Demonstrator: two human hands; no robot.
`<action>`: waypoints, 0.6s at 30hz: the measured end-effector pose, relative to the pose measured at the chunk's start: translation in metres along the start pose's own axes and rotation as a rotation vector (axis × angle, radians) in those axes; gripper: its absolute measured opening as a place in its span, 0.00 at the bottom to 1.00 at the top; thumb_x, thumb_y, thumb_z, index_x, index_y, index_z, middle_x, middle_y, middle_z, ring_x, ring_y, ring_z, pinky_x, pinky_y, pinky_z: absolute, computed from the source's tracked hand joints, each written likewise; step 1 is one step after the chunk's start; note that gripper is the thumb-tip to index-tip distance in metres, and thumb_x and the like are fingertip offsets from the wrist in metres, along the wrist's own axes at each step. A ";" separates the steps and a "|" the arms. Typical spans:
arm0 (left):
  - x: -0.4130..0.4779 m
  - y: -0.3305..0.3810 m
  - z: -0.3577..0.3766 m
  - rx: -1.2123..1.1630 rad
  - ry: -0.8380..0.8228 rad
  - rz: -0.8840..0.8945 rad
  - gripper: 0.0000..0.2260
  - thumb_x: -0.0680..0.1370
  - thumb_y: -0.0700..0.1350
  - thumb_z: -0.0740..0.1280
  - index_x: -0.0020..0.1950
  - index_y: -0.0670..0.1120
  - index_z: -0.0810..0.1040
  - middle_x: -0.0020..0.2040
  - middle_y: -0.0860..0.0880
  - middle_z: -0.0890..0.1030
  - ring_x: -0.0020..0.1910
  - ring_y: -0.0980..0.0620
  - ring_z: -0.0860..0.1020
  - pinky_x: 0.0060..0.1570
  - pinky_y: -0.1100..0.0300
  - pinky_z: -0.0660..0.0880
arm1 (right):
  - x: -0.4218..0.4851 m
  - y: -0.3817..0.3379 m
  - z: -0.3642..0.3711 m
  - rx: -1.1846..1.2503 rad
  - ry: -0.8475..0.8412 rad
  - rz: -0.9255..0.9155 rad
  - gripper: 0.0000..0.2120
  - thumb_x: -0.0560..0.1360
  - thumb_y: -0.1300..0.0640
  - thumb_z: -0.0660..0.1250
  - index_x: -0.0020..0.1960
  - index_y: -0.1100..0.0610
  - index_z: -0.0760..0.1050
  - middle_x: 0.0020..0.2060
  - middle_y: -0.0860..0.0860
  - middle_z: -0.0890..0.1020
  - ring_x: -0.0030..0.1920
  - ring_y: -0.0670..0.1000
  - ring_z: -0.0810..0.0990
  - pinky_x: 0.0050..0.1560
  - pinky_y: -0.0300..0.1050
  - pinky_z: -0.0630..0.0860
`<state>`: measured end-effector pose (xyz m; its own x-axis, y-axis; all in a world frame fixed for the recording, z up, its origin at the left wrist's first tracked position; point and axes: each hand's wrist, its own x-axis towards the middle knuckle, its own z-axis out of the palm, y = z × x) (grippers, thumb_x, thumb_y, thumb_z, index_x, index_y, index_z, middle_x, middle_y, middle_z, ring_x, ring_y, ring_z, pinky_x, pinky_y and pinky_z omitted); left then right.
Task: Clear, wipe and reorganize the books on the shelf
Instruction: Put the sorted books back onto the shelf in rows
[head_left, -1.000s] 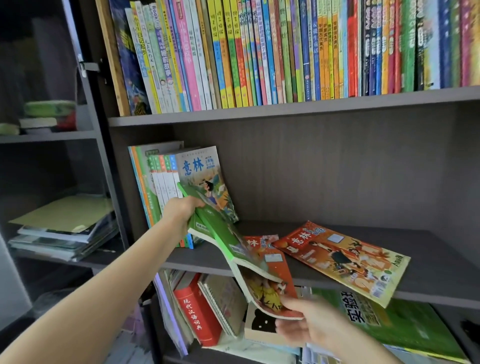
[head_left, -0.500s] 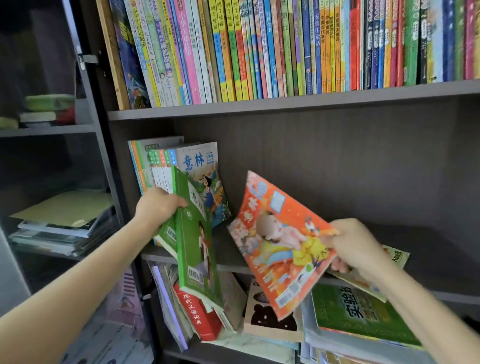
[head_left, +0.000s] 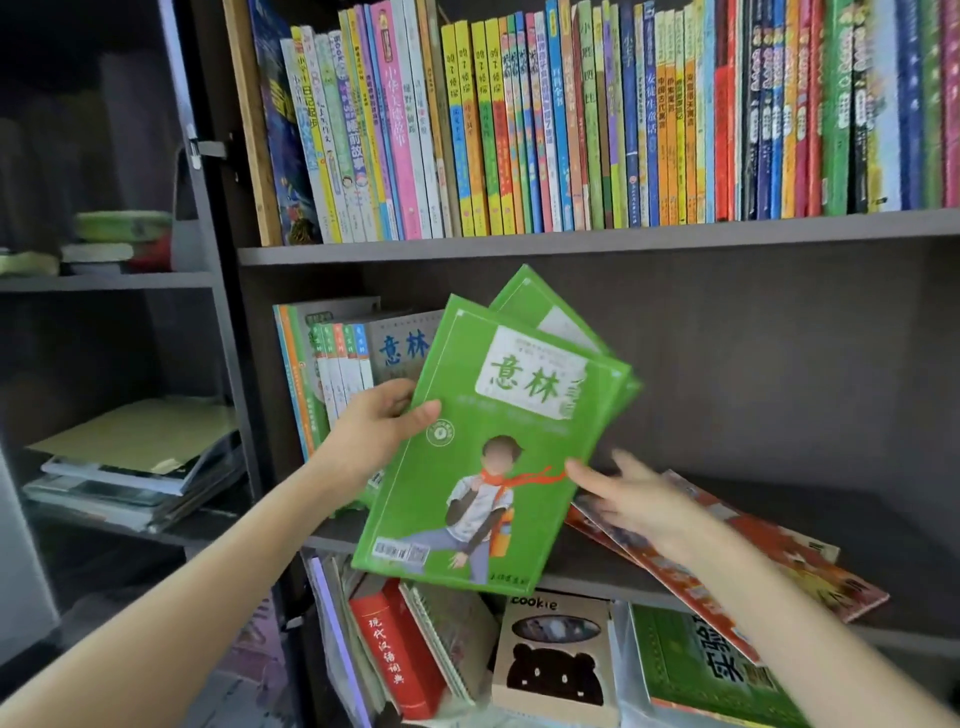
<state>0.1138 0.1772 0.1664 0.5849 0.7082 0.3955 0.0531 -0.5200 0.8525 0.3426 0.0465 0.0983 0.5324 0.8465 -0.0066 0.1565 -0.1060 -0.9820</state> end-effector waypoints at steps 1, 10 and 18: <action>-0.003 0.002 0.003 -0.050 0.004 0.026 0.10 0.76 0.46 0.67 0.55 0.44 0.79 0.52 0.49 0.84 0.54 0.47 0.82 0.59 0.47 0.76 | -0.002 -0.004 0.013 0.174 -0.064 -0.036 0.54 0.49 0.34 0.78 0.69 0.56 0.70 0.60 0.52 0.80 0.58 0.53 0.80 0.63 0.54 0.73; -0.001 -0.015 0.019 -0.399 0.350 0.039 0.32 0.68 0.71 0.60 0.64 0.53 0.75 0.61 0.51 0.80 0.61 0.51 0.77 0.63 0.44 0.73 | 0.004 -0.055 0.053 0.447 0.141 -0.600 0.18 0.67 0.72 0.72 0.49 0.53 0.77 0.42 0.46 0.86 0.45 0.48 0.84 0.46 0.43 0.81; 0.020 -0.056 0.046 -0.437 0.359 -0.082 0.32 0.70 0.70 0.65 0.65 0.50 0.70 0.65 0.51 0.76 0.64 0.49 0.75 0.64 0.45 0.72 | 0.052 -0.016 0.043 0.225 0.119 -0.374 0.12 0.71 0.65 0.72 0.50 0.51 0.78 0.47 0.47 0.84 0.50 0.50 0.82 0.48 0.42 0.77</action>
<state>0.1595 0.1984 0.1110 0.2769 0.8954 0.3487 -0.2981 -0.2649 0.9170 0.3325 0.1146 0.1055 0.5678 0.7378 0.3652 0.1784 0.3228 -0.9295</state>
